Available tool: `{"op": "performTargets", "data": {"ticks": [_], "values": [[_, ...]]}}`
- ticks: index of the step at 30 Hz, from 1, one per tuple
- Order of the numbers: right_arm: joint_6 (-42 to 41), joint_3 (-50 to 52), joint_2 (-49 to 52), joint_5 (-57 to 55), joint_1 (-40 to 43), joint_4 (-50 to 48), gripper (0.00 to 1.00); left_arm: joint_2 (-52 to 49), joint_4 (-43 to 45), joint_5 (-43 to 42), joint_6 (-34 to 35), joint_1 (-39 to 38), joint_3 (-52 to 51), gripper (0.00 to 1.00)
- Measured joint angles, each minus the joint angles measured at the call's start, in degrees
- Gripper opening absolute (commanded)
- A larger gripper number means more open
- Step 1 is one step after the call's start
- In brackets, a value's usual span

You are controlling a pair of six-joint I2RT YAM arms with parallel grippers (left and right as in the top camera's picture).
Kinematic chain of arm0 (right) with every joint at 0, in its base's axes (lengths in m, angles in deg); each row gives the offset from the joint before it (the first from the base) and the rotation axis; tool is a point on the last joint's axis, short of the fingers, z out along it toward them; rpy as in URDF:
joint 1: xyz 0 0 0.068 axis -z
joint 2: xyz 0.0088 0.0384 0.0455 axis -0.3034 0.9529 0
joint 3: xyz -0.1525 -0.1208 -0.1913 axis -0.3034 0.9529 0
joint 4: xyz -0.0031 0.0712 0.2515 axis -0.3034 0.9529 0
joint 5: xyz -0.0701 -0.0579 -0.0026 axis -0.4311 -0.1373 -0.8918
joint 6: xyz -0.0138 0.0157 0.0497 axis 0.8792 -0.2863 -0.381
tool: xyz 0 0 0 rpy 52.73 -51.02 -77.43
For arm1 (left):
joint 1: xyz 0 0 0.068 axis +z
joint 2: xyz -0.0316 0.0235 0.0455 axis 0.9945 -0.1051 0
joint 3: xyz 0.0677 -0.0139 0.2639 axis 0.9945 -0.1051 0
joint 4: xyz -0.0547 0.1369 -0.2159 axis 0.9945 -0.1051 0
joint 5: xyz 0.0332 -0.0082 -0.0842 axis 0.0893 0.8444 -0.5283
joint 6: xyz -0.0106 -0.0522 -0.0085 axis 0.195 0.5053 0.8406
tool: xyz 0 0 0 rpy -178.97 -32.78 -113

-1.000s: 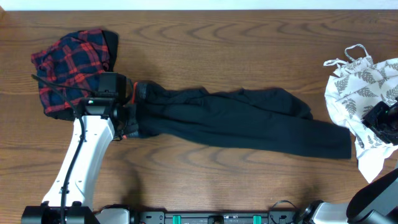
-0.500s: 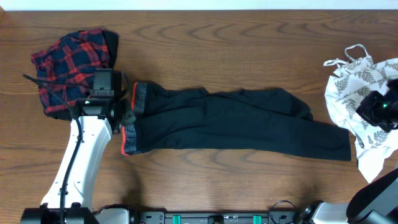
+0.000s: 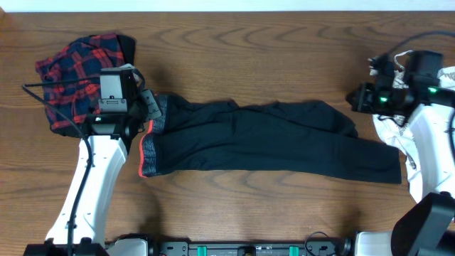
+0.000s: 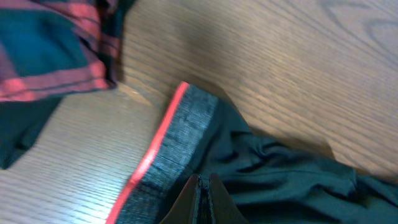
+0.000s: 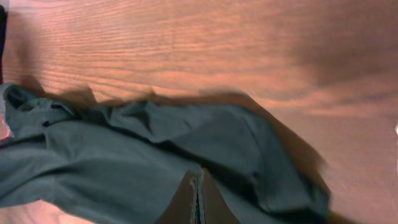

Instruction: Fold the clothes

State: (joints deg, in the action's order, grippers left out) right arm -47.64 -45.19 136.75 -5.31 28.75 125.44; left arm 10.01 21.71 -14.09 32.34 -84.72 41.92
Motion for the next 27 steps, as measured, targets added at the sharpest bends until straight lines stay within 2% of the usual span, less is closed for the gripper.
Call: {"op": "performTargets", "data": {"ticks": [7,14,27], "values": [[-3.6,0.0,8.3,-4.2,-7.3,-1.8,0.01,-5.7,0.5,-2.3,0.0,-3.5,0.0,0.06],[-6.3,0.0,17.9,-7.6,-8.0,-4.0,0.01,-12.0,2.7,-2.8,0.0,-4.6,0.0,0.06],[-8.2,0.0,20.9,-12.2,-8.0,-7.3,0.01,-20.7,8.3,-3.1,0.0,-5.6,0.0,0.06]]}}
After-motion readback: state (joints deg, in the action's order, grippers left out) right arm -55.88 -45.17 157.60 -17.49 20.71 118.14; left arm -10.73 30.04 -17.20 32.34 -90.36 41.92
